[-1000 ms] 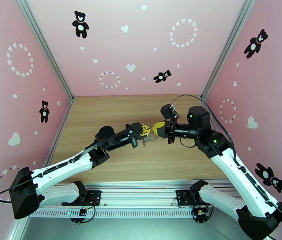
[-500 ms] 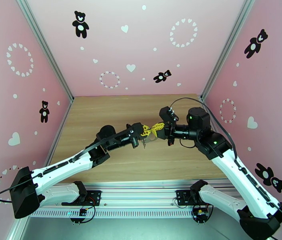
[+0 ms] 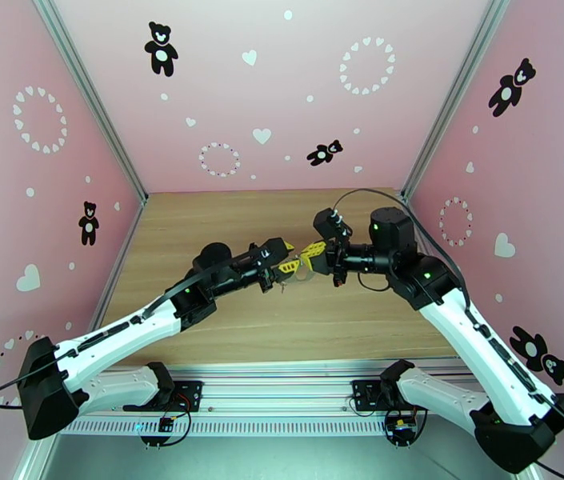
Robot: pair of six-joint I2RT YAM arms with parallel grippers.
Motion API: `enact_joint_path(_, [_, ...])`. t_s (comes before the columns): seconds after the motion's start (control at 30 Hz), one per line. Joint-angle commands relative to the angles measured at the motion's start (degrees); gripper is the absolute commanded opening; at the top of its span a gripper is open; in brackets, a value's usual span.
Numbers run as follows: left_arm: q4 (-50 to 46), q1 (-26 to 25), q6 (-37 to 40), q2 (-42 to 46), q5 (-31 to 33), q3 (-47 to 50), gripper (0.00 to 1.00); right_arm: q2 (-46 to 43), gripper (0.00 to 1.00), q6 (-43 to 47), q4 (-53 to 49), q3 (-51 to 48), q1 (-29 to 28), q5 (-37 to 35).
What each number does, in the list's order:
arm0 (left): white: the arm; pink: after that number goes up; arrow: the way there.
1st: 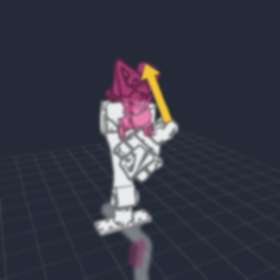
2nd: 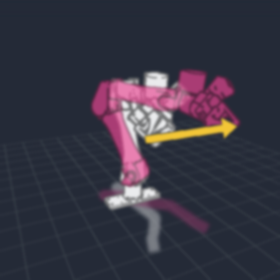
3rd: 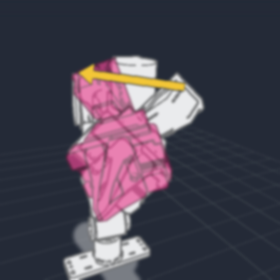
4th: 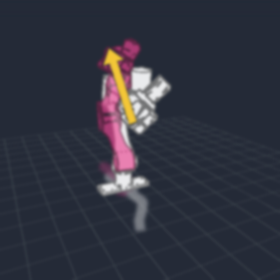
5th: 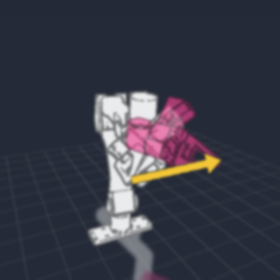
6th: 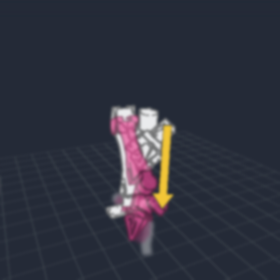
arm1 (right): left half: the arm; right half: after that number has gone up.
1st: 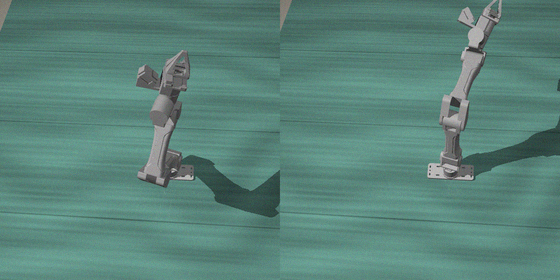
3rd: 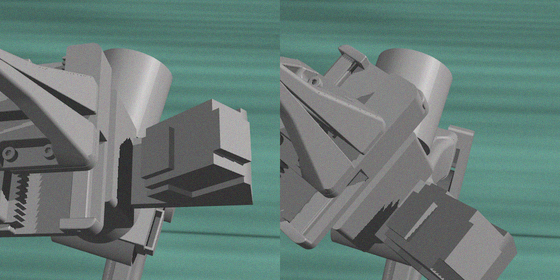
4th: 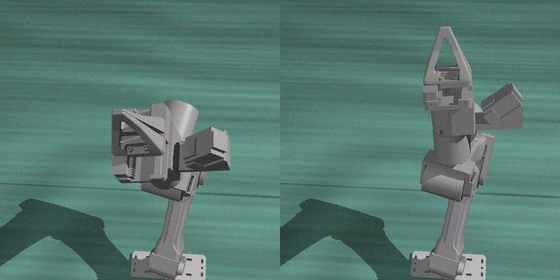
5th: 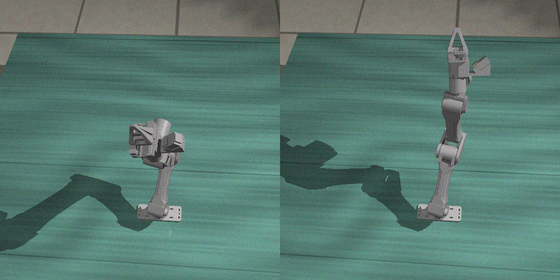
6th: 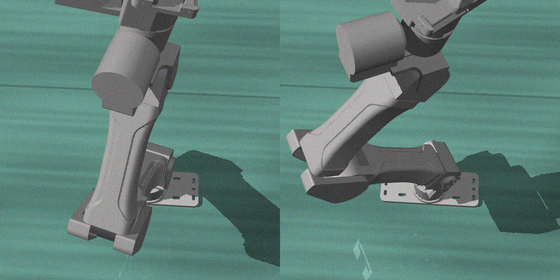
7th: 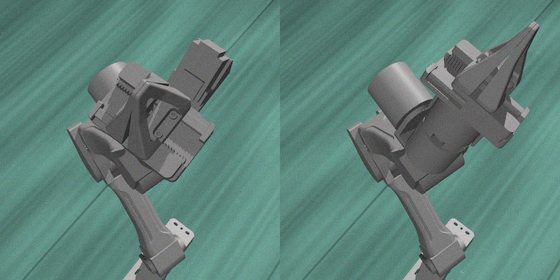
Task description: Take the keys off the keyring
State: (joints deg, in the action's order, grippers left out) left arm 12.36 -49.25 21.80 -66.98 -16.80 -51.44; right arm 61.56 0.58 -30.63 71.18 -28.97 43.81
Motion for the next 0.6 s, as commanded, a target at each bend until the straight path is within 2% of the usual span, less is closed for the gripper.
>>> enact_joint_path(0.0, [-2.9, 0.4, 1.6, 3.3, -2.6, 1.7, 0.45, 0.0, 0.0, -2.0, -0.9, 2.7, 0.5, 3.6])
enact_joint_path(0.1, [-2.6, 0.4, 2.4, 4.7, -3.4, 2.4, 0.45, 0.4, 0.0, -3.2, -1.3, 3.2, 1.7, 5.9])
enact_joint_path(0.2, [-6.3, 0.4, 3.8, 5.4, -6.1, 0.8, 0.45, 1.5, 0.0, -2.6, -3.3, 4.5, 2.4, 8.4])
enact_joint_path(0.3, [-8.5, 0.5, 3.4, 4.5, -4.7, -1.6, 0.45, 2.0, 0.0, -0.6, -5.5, 4.8, 2.4, 8.3])
enact_joint_path(0.43, [-11.6, 0.5, 3.2, 2.6, -6.9, -5.3, 0.44, 2.1, 0.0, 0.3, -5.2, 4.6, 2.5, 9.5])
enact_joint_path(0.57, [-13.0, 0.5, 2.5, 1.1, -6.8, -7.7, 0.39, 2.0, 0.0, 1.6, -6.0, 4.6, 2.5, 8.9])
